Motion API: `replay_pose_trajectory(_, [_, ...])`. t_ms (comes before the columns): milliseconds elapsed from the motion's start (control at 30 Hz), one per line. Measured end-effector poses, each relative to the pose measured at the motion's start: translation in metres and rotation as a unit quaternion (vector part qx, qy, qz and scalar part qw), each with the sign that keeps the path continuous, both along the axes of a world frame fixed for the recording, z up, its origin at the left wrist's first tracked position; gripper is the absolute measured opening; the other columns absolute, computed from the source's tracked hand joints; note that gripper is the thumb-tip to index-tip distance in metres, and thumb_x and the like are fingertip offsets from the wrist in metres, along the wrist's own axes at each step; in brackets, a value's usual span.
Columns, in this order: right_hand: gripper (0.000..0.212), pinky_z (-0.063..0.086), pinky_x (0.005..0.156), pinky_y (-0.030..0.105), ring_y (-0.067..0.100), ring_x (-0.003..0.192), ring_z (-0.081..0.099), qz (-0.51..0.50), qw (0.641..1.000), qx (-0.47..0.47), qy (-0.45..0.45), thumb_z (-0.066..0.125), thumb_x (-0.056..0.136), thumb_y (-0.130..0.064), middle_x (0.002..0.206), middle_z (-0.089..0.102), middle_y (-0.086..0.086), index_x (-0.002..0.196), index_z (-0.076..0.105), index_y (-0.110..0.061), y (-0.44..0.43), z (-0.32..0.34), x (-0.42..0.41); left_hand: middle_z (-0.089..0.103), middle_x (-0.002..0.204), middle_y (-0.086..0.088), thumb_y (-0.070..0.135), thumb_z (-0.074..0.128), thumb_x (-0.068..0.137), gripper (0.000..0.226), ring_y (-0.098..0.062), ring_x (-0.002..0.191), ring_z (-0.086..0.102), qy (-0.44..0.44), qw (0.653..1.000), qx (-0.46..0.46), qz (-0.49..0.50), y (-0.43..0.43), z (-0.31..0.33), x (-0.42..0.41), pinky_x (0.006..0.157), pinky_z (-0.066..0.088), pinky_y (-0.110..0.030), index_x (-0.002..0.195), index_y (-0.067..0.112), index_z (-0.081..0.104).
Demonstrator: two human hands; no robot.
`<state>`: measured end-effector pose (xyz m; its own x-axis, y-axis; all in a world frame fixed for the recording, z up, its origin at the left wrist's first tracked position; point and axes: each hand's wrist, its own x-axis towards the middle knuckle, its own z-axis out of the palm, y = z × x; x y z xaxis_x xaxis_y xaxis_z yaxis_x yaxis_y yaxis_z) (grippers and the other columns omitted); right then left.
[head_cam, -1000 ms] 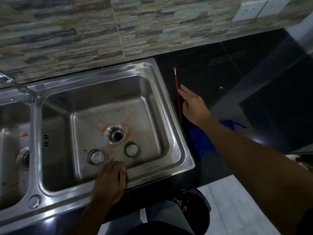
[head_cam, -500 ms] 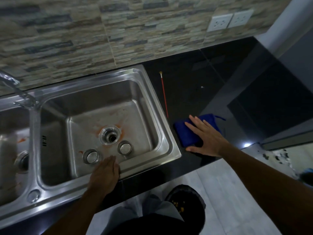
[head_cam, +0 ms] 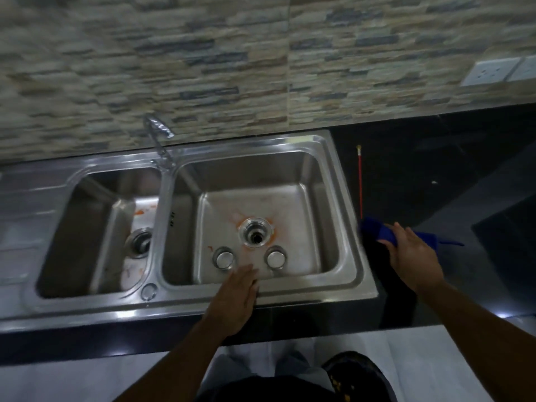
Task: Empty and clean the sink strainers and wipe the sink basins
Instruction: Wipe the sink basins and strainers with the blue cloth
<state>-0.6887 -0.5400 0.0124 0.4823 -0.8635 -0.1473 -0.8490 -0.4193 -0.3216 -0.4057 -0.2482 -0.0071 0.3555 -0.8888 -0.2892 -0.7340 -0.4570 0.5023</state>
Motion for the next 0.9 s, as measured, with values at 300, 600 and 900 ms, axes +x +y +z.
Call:
replay_pose_trajectory(300, [0.051,0.037,0.101,0.012,0.018,0.117,0.063,0.15,0.953,0.081,-0.25,0.055,0.101,-0.032,0.137,0.063,0.003,0.15,0.045,-0.025,0.096,0.035,0.204,0.04,0.157,-0.018,0.042,0.021,0.097,0.067,-0.032,0.151,0.029,-0.085,0.98,-0.014,0.178,0.1,0.021,0.122,0.126,0.017,-0.052,0.147,0.004,0.044])
replay_pose_trajectory(600, [0.052,0.049,0.104,0.029,0.023,0.122,0.063,0.232,0.912,0.189,-0.279,0.053,0.104,-0.034,0.143,0.06,0.001,0.154,0.039,-0.027,0.247,0.023,0.41,0.019,0.166,-0.017,0.038,0.019,0.095,0.07,-0.032,0.156,0.01,-0.101,0.954,0.043,0.277,0.209,0.027,0.235,0.128,0.005,-0.048,0.156,0.004,0.025])
replay_pose_trajectory(900, [0.046,0.018,0.123,0.055,0.023,0.156,0.017,0.428,0.902,-0.028,-0.045,0.044,0.101,-0.055,0.162,0.036,-0.007,0.134,0.063,-0.029,0.314,-0.058,0.437,0.026,0.165,-0.012,0.038,0.025,0.095,0.068,-0.027,0.156,0.014,-0.106,0.962,0.068,0.243,0.234,-0.007,0.3,0.128,0.008,-0.047,0.155,0.007,0.031])
